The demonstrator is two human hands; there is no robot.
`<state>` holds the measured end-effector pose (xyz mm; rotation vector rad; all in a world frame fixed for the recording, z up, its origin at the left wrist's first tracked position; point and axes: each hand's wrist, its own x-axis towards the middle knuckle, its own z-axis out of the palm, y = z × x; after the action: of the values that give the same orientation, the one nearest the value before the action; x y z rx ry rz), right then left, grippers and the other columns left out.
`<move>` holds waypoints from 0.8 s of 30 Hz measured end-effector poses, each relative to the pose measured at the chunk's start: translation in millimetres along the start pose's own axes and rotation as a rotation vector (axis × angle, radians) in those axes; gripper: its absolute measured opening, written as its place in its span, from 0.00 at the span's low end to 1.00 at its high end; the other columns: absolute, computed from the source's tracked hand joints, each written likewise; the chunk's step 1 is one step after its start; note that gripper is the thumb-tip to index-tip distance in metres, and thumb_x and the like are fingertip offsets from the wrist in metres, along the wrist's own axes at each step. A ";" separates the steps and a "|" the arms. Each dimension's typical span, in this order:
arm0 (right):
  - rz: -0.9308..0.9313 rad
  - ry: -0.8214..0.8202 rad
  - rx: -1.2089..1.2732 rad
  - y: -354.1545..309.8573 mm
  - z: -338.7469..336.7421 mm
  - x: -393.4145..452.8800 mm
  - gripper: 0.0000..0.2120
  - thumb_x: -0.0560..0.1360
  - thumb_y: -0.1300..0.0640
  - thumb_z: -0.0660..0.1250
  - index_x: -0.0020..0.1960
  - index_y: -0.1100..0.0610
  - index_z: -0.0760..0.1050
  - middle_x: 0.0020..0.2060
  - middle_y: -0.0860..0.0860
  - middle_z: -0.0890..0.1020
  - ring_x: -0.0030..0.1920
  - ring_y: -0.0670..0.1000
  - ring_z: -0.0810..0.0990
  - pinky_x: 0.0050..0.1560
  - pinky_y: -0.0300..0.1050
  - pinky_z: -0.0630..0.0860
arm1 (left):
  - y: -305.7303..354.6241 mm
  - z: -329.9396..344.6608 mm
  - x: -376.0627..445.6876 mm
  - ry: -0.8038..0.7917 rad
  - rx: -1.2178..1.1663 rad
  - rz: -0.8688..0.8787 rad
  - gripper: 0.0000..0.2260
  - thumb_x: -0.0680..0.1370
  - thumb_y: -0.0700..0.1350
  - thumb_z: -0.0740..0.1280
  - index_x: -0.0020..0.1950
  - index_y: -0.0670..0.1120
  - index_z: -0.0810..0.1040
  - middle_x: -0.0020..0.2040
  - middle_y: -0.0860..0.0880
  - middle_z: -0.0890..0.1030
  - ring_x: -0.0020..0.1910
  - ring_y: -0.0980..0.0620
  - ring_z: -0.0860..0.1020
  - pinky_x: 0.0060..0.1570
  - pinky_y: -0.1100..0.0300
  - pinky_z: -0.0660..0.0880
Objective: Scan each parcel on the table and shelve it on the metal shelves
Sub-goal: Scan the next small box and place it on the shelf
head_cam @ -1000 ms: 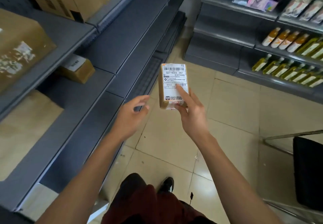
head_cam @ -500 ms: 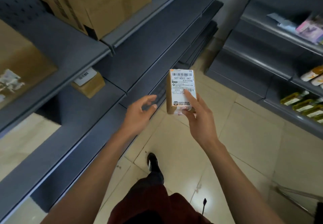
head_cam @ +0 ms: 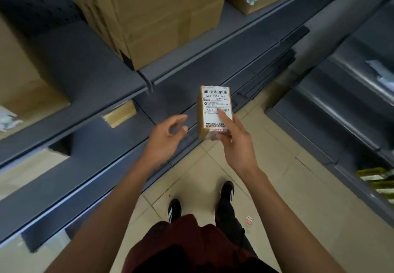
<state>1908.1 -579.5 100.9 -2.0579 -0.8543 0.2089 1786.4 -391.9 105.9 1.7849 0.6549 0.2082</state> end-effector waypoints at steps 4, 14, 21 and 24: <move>-0.041 -0.097 0.020 9.8 3.3 36.1 0.34 0.79 0.71 0.66 0.78 0.46 0.67 0.73 0.47 0.71 0.67 0.44 0.75 0.64 0.38 0.76 | -0.1 2.0 10.4 0.100 -0.009 -0.042 0.15 0.83 0.44 0.67 0.70 0.50 0.78 0.65 0.57 0.80 0.65 0.61 0.76 0.64 0.65 0.71; -0.129 -0.449 0.073 64.9 4.7 135.3 0.30 0.80 0.66 0.66 0.78 0.45 0.67 0.68 0.50 0.75 0.63 0.47 0.78 0.65 0.48 0.77 | -2.2 68.1 19.5 0.591 -0.034 -0.174 0.12 0.83 0.42 0.67 0.65 0.51 0.81 0.60 0.58 0.82 0.57 0.65 0.79 0.52 0.72 0.75; -0.238 -0.650 0.071 105.9 11.3 173.6 0.31 0.78 0.71 0.64 0.78 0.53 0.68 0.73 0.53 0.73 0.68 0.52 0.76 0.71 0.52 0.72 | 10.5 128.5 37.7 0.738 -0.033 -0.276 0.14 0.83 0.42 0.65 0.67 0.49 0.81 0.60 0.57 0.82 0.51 0.68 0.79 0.49 0.73 0.74; -0.266 -0.664 0.045 118.9 27.9 193.4 0.31 0.78 0.71 0.64 0.78 0.52 0.68 0.73 0.54 0.72 0.68 0.54 0.76 0.70 0.52 0.73 | 4.8 134.1 49.3 0.777 -0.016 -0.292 0.13 0.83 0.41 0.65 0.67 0.50 0.81 0.60 0.57 0.82 0.51 0.65 0.80 0.47 0.75 0.74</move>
<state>2099.8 -482.5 22.5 -1.8164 -1.4914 0.7817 1890.2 -477.9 58.3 1.5394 1.4423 0.7189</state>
